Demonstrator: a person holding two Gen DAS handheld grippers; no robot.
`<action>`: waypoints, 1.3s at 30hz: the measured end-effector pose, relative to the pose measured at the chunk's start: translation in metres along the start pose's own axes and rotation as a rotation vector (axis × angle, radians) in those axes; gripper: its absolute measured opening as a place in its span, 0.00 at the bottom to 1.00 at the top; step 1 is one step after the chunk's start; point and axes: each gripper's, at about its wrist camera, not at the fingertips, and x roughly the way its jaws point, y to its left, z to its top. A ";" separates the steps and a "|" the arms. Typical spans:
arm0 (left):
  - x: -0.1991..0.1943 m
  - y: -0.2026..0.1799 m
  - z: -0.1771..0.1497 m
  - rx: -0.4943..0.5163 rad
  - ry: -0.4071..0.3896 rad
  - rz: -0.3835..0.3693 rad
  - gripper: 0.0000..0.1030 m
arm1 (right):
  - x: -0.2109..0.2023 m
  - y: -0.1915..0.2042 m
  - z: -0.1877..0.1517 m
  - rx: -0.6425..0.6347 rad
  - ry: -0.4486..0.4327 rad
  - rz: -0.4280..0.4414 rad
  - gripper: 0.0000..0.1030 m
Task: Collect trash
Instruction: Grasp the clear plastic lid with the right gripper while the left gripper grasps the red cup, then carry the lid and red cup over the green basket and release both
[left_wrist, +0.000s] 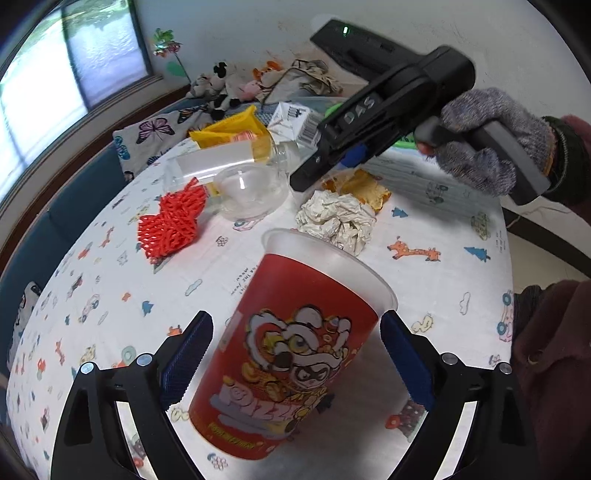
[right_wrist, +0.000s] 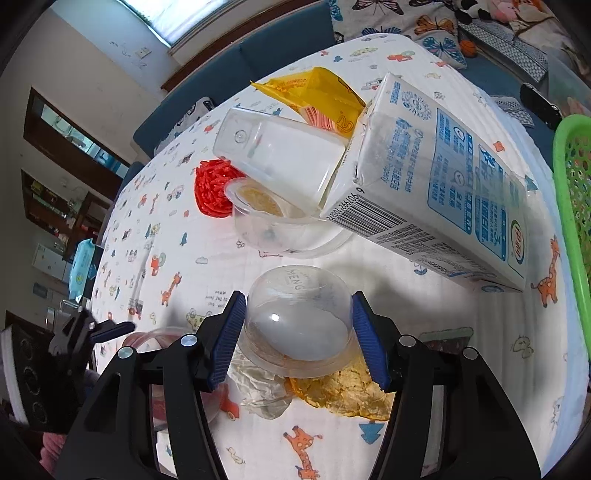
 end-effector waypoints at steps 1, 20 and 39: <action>0.003 0.001 0.000 0.007 0.007 -0.010 0.86 | -0.001 0.001 -0.001 -0.003 -0.003 -0.002 0.58; 0.031 -0.004 0.006 0.085 0.060 0.014 0.77 | -0.026 0.012 -0.012 -0.069 -0.041 -0.008 0.58; -0.015 -0.033 0.035 -0.166 -0.075 0.054 0.71 | -0.080 -0.007 -0.022 -0.098 -0.160 -0.001 0.58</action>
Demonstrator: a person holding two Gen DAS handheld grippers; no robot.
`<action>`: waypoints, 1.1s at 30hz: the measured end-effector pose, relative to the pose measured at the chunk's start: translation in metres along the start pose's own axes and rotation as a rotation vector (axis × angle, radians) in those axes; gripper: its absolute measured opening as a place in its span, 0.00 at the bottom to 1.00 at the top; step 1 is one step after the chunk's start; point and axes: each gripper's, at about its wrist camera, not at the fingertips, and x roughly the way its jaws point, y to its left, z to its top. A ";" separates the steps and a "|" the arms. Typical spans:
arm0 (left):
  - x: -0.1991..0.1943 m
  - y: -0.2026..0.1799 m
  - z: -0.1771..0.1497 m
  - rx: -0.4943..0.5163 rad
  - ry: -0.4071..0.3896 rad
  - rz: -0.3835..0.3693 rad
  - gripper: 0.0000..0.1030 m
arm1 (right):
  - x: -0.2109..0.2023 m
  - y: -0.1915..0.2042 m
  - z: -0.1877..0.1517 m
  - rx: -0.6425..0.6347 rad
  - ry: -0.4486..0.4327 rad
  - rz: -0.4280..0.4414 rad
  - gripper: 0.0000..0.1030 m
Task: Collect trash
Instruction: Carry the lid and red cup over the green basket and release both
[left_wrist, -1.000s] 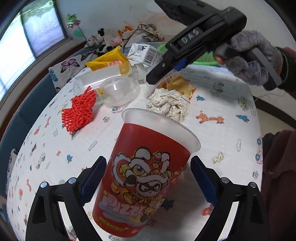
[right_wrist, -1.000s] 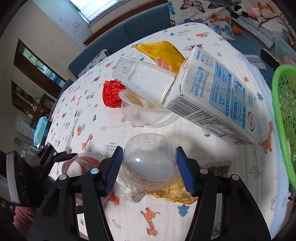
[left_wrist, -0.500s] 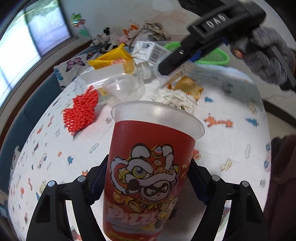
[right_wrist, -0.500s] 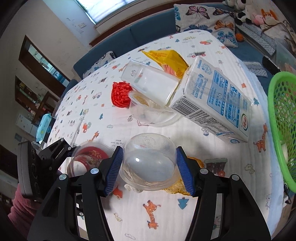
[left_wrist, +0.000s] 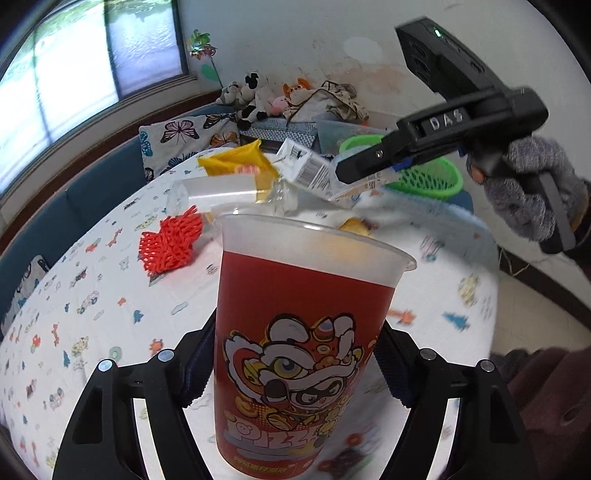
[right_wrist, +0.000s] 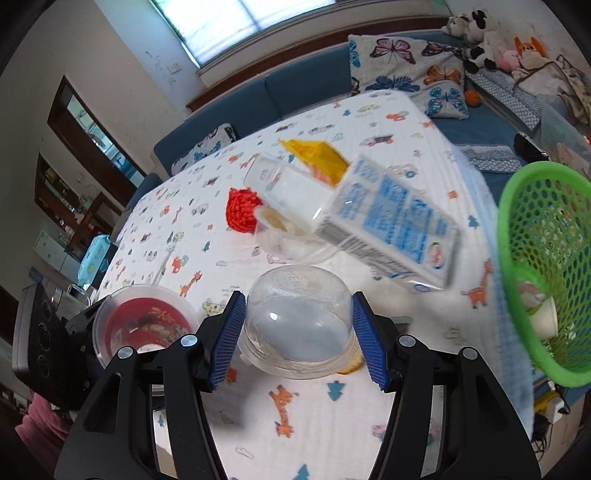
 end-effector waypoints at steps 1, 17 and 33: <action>0.000 -0.002 0.003 -0.011 0.001 -0.002 0.71 | -0.004 -0.005 0.000 0.005 -0.008 -0.002 0.58; 0.022 -0.035 0.076 -0.104 -0.045 -0.052 0.71 | -0.057 -0.131 -0.008 0.114 -0.081 -0.211 0.58; 0.078 -0.076 0.159 -0.125 -0.056 -0.120 0.71 | -0.062 -0.232 -0.012 0.222 -0.086 -0.343 0.58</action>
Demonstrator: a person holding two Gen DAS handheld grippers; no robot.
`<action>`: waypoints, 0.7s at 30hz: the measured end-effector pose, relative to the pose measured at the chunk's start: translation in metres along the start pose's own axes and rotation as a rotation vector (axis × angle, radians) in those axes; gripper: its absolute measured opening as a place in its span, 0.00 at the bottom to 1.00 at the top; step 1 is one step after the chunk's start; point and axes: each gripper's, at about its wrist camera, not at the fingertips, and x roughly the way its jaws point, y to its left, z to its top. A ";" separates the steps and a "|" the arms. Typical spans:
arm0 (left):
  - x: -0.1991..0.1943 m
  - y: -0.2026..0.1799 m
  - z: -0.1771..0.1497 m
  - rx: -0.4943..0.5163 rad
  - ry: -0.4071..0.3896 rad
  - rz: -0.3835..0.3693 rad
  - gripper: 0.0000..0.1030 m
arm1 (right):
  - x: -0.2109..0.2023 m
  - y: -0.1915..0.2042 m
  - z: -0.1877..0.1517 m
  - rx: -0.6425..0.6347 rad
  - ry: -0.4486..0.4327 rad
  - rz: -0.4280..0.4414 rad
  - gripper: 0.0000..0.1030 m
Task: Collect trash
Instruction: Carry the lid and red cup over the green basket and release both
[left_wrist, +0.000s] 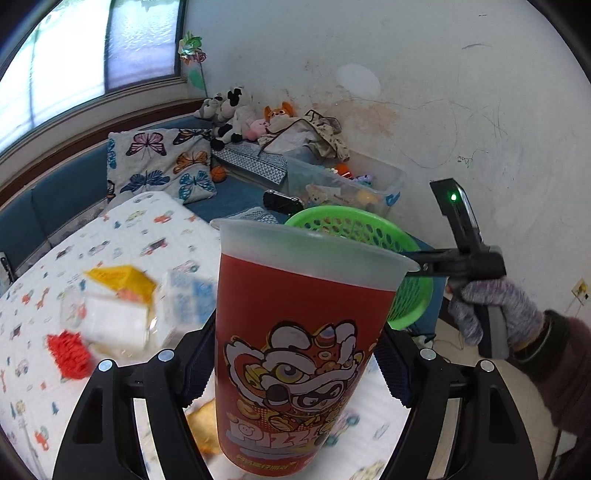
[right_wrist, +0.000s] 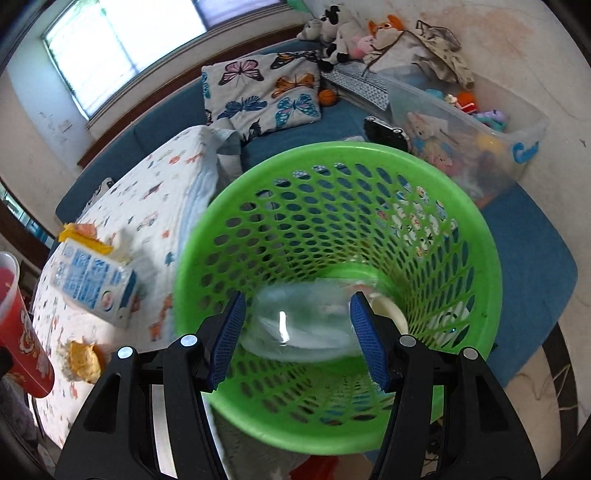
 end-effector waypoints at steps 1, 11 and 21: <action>0.005 -0.003 0.004 0.000 0.004 -0.004 0.71 | 0.001 -0.004 0.001 0.004 -0.004 -0.007 0.58; 0.052 -0.029 0.034 0.003 0.039 -0.028 0.71 | -0.014 -0.024 -0.004 0.018 -0.028 0.001 0.62; 0.100 -0.053 0.056 0.009 0.095 -0.054 0.71 | -0.042 -0.030 -0.014 0.005 -0.085 -0.009 0.66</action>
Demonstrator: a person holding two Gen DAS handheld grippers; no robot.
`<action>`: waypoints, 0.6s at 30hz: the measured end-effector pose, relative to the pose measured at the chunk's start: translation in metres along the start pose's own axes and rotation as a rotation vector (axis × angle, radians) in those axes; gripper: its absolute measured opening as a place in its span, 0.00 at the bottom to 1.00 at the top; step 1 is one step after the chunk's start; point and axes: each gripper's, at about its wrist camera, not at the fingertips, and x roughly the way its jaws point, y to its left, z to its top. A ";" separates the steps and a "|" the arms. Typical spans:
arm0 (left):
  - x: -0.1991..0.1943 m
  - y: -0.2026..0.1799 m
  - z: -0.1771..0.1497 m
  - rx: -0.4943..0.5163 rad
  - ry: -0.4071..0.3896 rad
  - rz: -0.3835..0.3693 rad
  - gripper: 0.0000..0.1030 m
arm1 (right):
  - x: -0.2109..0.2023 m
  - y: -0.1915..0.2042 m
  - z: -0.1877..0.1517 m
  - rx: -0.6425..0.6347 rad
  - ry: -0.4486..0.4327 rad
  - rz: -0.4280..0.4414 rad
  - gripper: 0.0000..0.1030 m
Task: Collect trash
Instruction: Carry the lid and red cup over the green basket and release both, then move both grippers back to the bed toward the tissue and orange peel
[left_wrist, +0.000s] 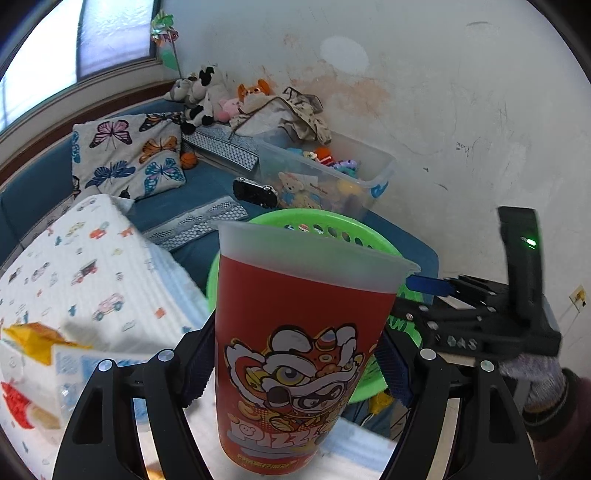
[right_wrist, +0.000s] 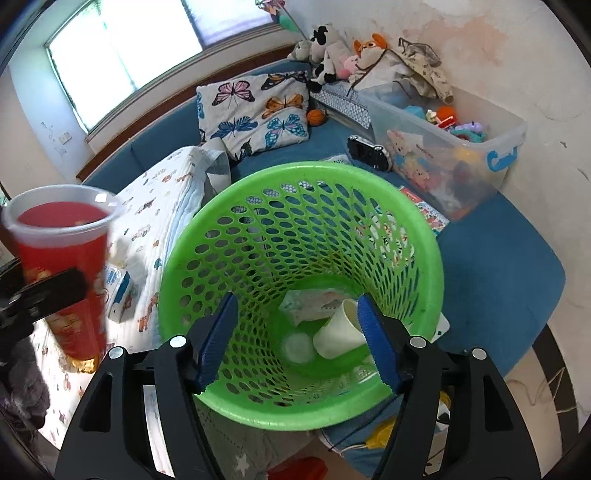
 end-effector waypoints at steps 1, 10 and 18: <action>0.006 -0.003 0.003 0.003 0.007 0.000 0.71 | -0.001 -0.001 -0.001 0.002 -0.001 -0.001 0.66; 0.049 -0.015 0.025 0.005 0.060 0.019 0.72 | -0.008 -0.014 -0.006 0.019 -0.007 -0.012 0.66; 0.066 -0.012 0.025 -0.033 0.093 -0.002 0.77 | -0.006 -0.020 -0.014 0.037 0.001 -0.011 0.66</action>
